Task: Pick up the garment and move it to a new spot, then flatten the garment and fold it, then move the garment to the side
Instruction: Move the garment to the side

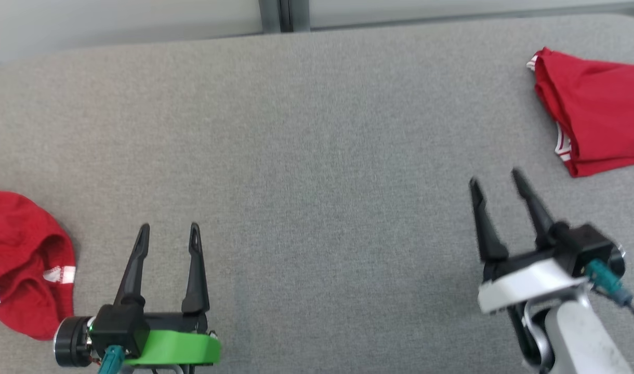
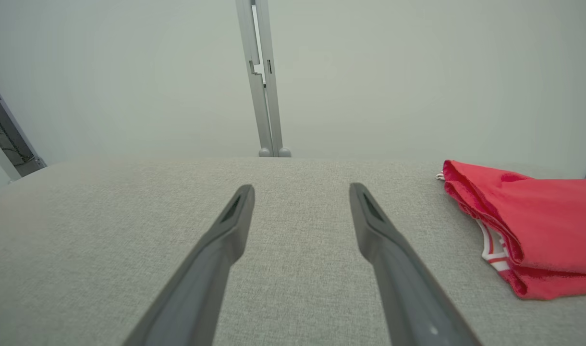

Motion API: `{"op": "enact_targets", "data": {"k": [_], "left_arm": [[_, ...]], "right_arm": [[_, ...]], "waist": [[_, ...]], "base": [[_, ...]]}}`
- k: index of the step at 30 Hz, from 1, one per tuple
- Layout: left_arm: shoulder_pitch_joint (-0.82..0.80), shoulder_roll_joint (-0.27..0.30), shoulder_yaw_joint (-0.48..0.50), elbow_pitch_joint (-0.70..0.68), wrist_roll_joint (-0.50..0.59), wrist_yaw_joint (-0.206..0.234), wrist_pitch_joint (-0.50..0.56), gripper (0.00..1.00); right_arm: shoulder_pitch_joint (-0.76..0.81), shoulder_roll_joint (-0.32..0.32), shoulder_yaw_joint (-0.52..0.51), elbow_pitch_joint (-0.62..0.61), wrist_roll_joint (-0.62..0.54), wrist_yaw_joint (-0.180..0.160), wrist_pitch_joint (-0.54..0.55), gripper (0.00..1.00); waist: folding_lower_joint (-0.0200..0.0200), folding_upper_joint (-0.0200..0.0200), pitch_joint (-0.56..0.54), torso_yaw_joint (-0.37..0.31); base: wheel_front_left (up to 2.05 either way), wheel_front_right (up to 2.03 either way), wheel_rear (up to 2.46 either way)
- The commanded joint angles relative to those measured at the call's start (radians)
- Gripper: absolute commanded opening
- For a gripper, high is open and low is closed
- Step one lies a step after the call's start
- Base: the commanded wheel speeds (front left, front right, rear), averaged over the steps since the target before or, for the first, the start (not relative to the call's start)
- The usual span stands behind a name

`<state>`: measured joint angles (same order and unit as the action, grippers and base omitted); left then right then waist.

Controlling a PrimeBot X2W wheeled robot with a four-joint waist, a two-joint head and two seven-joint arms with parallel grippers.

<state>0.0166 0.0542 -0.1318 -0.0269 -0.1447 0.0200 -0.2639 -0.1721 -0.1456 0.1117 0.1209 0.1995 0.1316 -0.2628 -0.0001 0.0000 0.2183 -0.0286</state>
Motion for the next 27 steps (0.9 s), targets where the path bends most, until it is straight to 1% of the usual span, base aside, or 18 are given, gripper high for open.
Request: {"op": "enact_targets", "data": {"k": [1, 6, 10, 19, 27], "left_arm": [[0.026, -0.001, 0.006, 0.003, 0.012, -0.003, 0.000, 1.00], [0.092, -0.003, 0.008, 0.026, 0.040, -0.009, 0.000, 1.00], [0.128, -0.003, 0.015, 0.036, 0.025, 0.006, 0.000, 1.00], [0.170, -0.003, 0.012, 0.054, 0.011, 0.017, 0.000, 1.00], [0.178, -0.003, 0.017, 0.059, 0.006, 0.013, 0.000, 1.00]], "right_arm": [[0.040, 0.006, 0.005, -0.005, -0.011, -0.002, -0.002, 1.00], [0.147, 0.038, -0.023, -0.023, -0.011, -0.002, -0.002, 1.00], [0.194, 0.053, -0.036, -0.031, -0.012, -0.002, -0.002, 1.00], [0.239, 0.063, -0.048, -0.034, -0.030, -0.002, -0.002, 1.00], [0.267, 0.073, -0.060, -0.036, -0.036, -0.002, -0.002, 1.00]], "waist": [[0.0001, 0.0000, -0.112, 0.008], [0.0001, 0.0000, -0.184, 0.017], [0.0001, 0.0000, -0.213, 0.018], [0.0001, 0.0000, -0.254, 0.019], [0.0001, 0.0000, -0.262, 0.025]], "base": [[0.00, 0.00, 0.00], [0.00, 0.00, 0.00], [0.00, 0.00, 0.00], [0.00, 0.00, 0.00], [0.00, 0.00, 0.00]]}}
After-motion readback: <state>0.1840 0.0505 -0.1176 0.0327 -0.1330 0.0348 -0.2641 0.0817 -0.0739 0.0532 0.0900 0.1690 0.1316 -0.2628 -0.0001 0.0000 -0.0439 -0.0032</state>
